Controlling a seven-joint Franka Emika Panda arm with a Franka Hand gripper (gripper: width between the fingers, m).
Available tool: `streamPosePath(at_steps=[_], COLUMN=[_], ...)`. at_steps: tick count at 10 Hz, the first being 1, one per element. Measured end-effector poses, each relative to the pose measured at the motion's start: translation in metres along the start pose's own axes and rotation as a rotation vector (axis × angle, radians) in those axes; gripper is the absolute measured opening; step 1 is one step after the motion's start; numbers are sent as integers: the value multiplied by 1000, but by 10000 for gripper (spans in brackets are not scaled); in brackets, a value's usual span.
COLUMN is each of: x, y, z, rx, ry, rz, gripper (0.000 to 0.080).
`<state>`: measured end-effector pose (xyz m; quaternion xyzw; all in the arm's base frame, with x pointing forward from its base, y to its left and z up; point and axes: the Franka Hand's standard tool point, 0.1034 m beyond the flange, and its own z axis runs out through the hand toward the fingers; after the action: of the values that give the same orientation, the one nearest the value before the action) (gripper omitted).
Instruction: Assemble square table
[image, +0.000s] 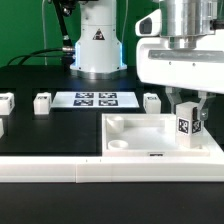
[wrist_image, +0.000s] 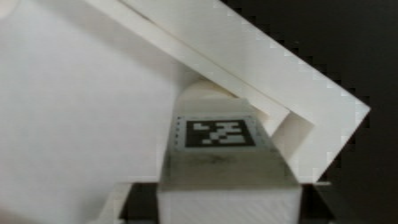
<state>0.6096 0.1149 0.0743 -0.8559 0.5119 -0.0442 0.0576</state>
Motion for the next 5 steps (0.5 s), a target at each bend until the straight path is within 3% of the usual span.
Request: streamPosePath(at_steps=[3,4,5], x=[1,0,1], y=[0,0,-1], z=[0,0,-1], rx=[4,4,2], ry=[-8,-9,-10], rz=[105,47,-15], gripper=[290,402,402])
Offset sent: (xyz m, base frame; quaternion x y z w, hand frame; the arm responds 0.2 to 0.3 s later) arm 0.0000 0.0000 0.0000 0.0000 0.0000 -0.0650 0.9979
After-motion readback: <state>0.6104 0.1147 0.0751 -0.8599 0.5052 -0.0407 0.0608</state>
